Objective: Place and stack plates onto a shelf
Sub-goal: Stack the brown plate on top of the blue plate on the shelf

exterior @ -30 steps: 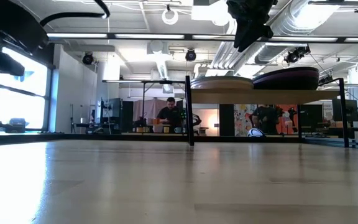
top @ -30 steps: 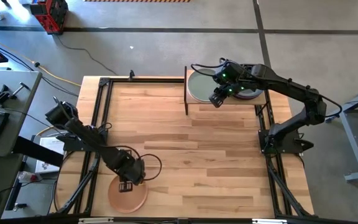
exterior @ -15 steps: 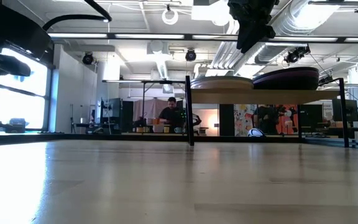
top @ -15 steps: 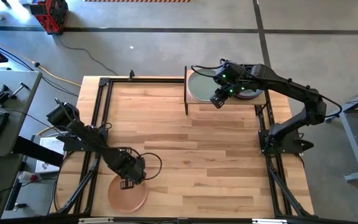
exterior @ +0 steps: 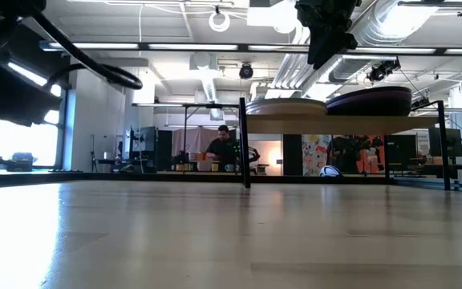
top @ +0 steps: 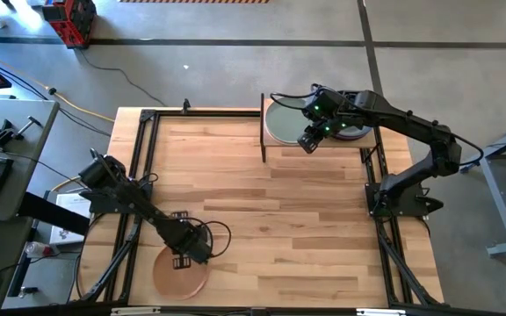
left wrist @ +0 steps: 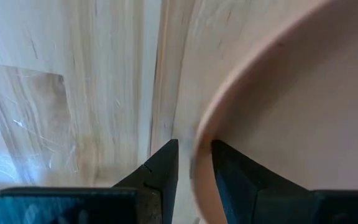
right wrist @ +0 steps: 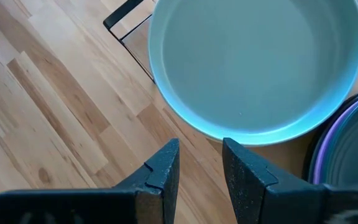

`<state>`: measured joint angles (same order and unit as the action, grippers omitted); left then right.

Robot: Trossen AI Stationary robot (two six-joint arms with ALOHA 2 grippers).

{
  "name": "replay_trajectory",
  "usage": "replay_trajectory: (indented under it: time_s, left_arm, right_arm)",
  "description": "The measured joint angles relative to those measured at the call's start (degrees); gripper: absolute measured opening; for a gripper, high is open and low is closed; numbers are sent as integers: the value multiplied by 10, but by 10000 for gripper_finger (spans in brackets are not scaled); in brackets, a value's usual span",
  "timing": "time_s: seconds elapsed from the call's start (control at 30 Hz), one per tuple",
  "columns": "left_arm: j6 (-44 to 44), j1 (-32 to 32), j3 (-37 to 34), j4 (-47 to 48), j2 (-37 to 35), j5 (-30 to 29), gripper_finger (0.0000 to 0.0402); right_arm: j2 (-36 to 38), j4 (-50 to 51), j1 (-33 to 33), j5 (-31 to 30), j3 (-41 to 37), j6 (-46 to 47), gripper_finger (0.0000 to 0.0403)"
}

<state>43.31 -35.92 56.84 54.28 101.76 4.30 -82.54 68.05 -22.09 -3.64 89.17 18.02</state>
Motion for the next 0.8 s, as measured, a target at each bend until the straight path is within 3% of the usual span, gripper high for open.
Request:
replay_trajectory:
  time_s: [0.27, 0.53, 0.8]
  left_arm:
    - [-1, 7, 0, 5, 12, 9, 85]
    - [-20, 17, -1, 6, 12, 20, 13]
    - [-35, 25, -3, -2, -14, 17, 4]
  right_arm:
    - [0, 1, 0, 0, 0, 0, 101]
    - [0, 3, 0, 0, 0, -1, 101]
    - [0, 3, 0, 0, 0, -5, 101]
